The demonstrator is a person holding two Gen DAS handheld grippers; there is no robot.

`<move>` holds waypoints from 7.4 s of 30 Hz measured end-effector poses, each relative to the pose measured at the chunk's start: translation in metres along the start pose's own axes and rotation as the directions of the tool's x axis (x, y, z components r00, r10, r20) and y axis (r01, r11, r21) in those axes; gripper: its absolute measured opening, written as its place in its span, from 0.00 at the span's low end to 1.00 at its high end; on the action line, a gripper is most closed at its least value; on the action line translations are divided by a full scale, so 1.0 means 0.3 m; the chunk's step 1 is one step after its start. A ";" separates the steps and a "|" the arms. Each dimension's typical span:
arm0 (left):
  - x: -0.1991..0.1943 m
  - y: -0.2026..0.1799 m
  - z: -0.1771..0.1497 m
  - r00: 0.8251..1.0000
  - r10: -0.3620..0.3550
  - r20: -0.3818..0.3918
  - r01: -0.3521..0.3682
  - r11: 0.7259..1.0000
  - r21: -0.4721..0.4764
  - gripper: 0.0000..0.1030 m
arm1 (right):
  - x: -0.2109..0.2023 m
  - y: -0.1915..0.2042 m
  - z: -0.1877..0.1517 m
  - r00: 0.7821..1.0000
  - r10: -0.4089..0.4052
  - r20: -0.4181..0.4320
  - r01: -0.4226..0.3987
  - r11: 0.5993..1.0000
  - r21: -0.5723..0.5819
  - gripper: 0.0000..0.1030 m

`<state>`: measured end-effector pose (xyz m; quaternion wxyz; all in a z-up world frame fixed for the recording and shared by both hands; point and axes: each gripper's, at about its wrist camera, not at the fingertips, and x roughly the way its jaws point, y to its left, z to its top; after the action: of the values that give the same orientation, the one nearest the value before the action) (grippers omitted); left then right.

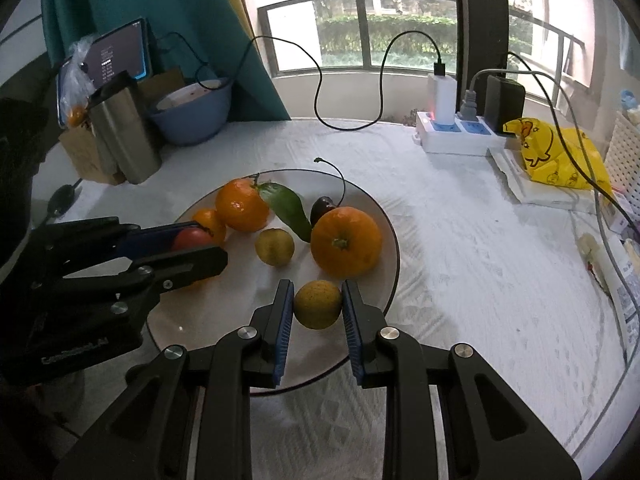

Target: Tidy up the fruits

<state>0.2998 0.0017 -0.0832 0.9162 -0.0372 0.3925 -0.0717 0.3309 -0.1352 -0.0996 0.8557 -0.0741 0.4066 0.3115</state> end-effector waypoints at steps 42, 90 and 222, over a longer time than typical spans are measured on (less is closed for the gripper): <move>-0.264 -0.019 -0.155 0.998 0.015 0.057 -0.013 0.999 -0.046 0.31 | -0.203 0.155 -0.117 0.999 -0.024 0.024 0.024 1.000 -0.015 0.26; -0.230 -0.038 -0.276 1.000 -0.004 -0.007 0.003 0.998 -0.058 0.32 | -0.157 0.206 -0.245 0.985 0.168 -0.028 -0.166 0.985 0.051 0.34; -0.661 -0.120 -0.370 0.971 0.052 0.231 -0.044 0.998 -0.036 0.82 | -0.554 0.331 -0.273 0.984 -0.061 0.165 0.068 0.997 -0.041 0.34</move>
<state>0.0805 -0.0032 -0.0135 0.9566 -0.0497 0.2845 -0.0387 0.1397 -0.1661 -0.0176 0.8938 -0.0811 0.3251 0.2980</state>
